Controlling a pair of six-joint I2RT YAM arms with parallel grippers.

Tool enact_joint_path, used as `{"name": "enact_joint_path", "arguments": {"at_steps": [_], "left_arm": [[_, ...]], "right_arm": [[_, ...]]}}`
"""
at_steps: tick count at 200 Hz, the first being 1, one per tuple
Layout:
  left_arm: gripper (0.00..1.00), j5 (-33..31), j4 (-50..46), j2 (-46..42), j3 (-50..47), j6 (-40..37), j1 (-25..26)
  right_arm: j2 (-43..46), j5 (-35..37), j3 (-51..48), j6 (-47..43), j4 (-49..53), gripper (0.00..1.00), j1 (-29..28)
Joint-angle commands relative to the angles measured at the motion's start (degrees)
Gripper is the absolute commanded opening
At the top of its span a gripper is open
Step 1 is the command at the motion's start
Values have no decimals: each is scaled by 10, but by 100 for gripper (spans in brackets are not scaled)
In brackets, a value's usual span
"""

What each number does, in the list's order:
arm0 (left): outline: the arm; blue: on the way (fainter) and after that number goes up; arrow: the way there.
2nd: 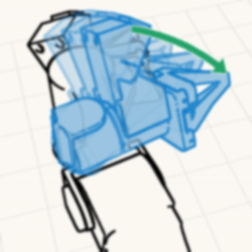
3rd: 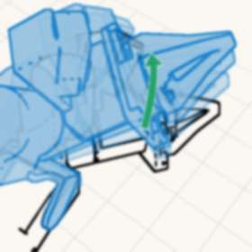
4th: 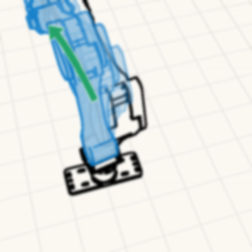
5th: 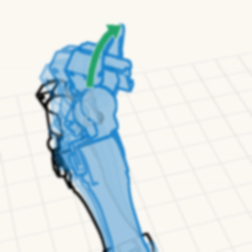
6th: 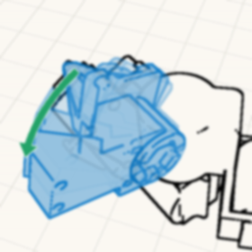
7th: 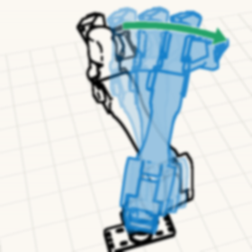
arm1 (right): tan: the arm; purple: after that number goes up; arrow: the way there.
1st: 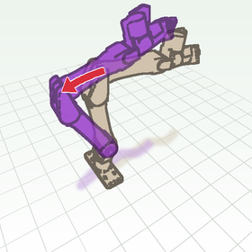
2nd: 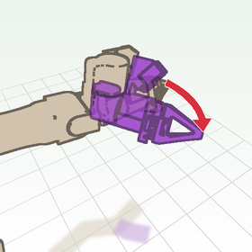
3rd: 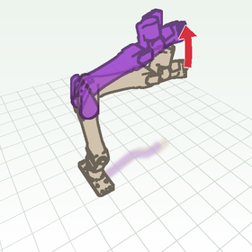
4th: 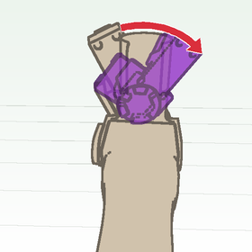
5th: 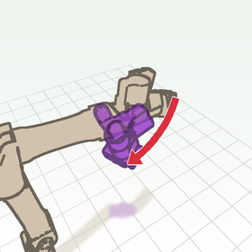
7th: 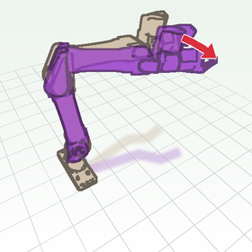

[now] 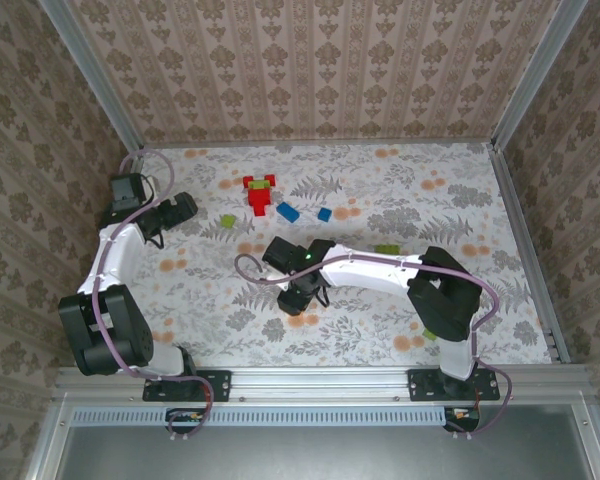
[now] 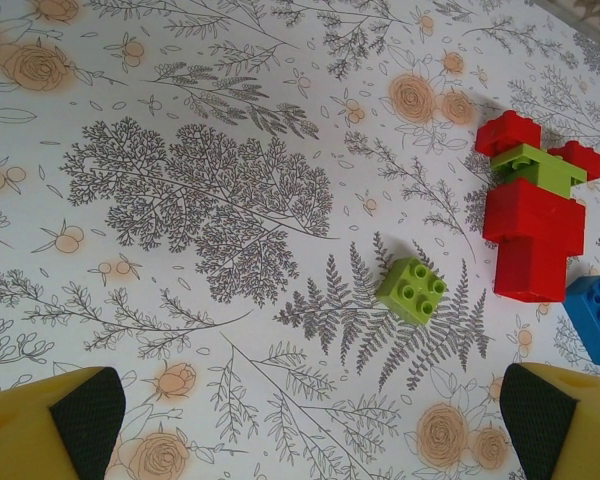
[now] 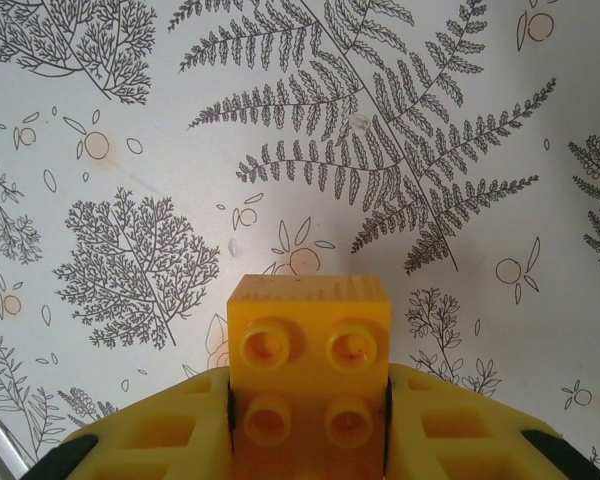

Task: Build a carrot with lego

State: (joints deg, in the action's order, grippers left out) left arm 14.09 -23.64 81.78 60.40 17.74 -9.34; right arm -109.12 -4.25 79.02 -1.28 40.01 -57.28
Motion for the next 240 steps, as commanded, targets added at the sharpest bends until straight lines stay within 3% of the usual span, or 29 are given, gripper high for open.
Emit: {"name": "enact_joint_path", "arguments": {"at_steps": [1, 72, 106, 165, 198, 240], "left_arm": [[100, 2, -5, 0, 16, -13, 2], [100, 3, -4, 0, 16, -13, 4], [100, 3, -4, 1, 16, -13, 4], [100, 2, -4, -1, 16, -13, 3], [100, 6, -2, 2, 17, -11, 4], [100, 5, -3, -1, 15, -12, 6]], "right_arm": [[-67, 2, -57, 17, 73, 30, -20], [-94, -24, -115, 48, 11, 30, -31], [-63, -19, -103, 53, 15, 30, -29], [-16, 93, -70, 213, 40, 32, 19], [1, 85, -99, 272, 3, 33, 22], [1, 83, -110, 273, -7, 36, 21]]}}
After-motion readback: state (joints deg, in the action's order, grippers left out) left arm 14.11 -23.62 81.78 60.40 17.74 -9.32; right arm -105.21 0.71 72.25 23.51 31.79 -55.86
